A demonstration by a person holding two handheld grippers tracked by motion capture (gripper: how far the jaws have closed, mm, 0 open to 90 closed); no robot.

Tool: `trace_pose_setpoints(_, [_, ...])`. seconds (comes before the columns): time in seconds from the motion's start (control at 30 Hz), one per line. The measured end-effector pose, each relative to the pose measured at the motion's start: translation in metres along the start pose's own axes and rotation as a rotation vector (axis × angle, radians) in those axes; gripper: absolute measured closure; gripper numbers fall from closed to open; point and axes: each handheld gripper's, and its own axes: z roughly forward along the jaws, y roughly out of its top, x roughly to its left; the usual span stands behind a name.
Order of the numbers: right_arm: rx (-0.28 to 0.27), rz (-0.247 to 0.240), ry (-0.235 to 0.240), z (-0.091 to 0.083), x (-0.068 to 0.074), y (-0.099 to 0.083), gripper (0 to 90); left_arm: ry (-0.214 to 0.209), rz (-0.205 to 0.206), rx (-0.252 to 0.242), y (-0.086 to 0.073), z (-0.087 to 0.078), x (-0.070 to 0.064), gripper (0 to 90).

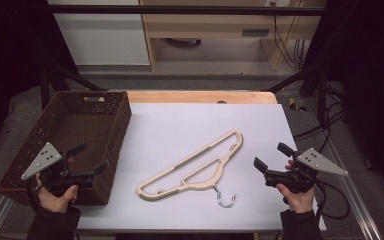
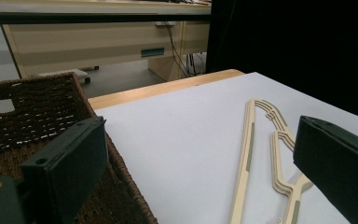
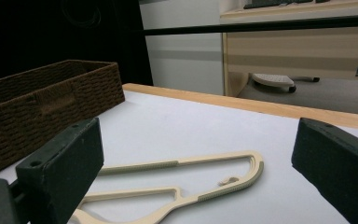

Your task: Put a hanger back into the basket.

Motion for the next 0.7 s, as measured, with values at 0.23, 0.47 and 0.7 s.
trace_pose_setpoints(0.23, [0.021, -0.018, 0.002, 0.002, 0.005, 0.001, 4.0, 0.001, 0.004, 0.005, -0.001, 0.000, 0.001, 2.9])
trace_pose_setpoints(0.47, [0.062, -0.036, 0.020, 0.010, 0.018, 0.001, 6.6, 0.003, 0.012, 0.001, 0.001, -0.003, 0.001, 3.0])
trace_pose_setpoints(0.7, [0.161, -0.055, 0.059, 0.026, 0.039, -0.007, 10.3, 0.002, 0.010, -0.006, 0.002, -0.005, 0.001, 3.1])
